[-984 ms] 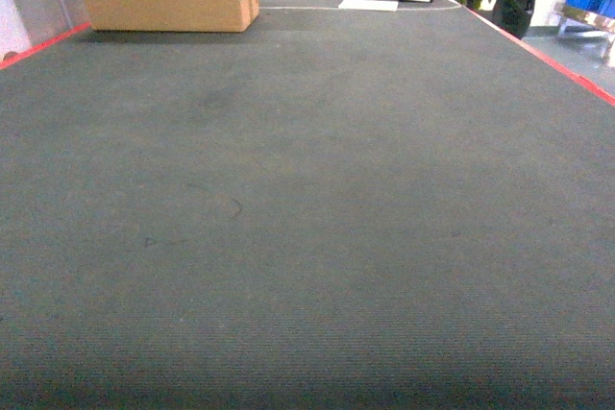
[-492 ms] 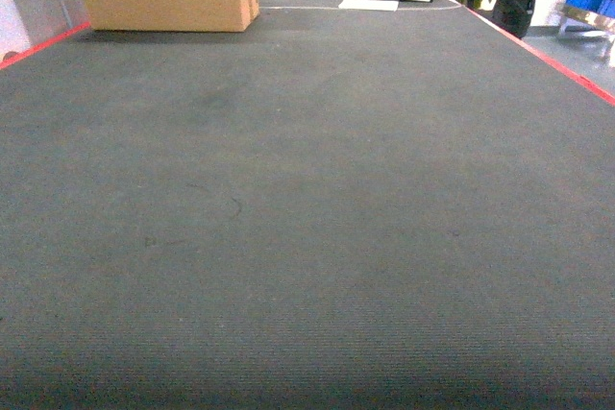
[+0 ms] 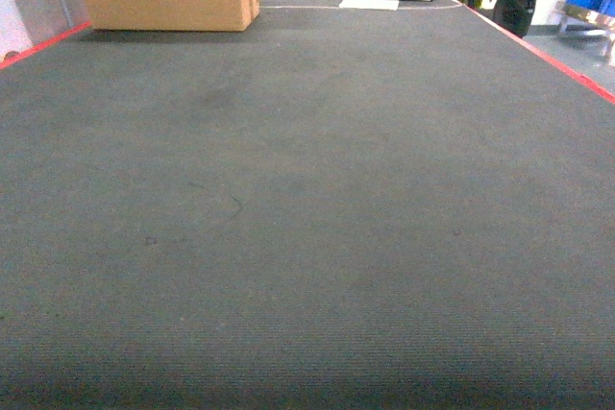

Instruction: Sort blue parts and orange caps into right shelf containers

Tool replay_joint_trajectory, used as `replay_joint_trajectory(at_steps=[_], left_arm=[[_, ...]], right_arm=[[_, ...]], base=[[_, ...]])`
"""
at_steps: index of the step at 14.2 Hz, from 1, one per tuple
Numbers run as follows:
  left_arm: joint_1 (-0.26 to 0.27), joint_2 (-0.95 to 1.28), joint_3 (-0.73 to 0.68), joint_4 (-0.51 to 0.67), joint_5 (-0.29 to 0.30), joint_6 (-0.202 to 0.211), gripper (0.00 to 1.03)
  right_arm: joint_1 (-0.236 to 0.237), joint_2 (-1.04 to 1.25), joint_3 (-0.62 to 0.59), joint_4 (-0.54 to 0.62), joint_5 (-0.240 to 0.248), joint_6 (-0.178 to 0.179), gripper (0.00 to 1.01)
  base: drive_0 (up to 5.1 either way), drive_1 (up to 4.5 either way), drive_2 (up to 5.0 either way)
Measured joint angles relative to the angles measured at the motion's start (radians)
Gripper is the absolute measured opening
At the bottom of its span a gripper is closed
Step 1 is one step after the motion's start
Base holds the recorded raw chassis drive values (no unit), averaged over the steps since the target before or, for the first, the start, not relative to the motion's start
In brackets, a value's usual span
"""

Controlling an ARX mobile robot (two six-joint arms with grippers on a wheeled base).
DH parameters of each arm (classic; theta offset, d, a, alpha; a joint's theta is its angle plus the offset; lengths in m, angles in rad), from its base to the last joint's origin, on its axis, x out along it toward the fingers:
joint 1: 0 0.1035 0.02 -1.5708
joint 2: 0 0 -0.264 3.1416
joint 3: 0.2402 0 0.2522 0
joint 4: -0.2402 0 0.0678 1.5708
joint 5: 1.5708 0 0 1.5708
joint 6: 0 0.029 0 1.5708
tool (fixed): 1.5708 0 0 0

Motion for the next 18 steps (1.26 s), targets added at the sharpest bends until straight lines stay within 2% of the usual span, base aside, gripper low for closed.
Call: replay_joint_trajectory(at_steps=[11, 18], left_arm=[[0.000, 0.000, 0.000, -0.008, 0.002, 0.000, 0.44], [0.001, 0.000, 0.000, -0.008, 0.003, 0.000, 0.44]], right_arm=[[0.000, -0.001, 0.000, 0.010, -0.001, 0.000, 0.44], [0.000, -0.001, 0.000, 0.010, -0.001, 0.000, 0.44]], base=[[0.0, 0.00, 0.0], [-1.8, -1.78, -1.8]])
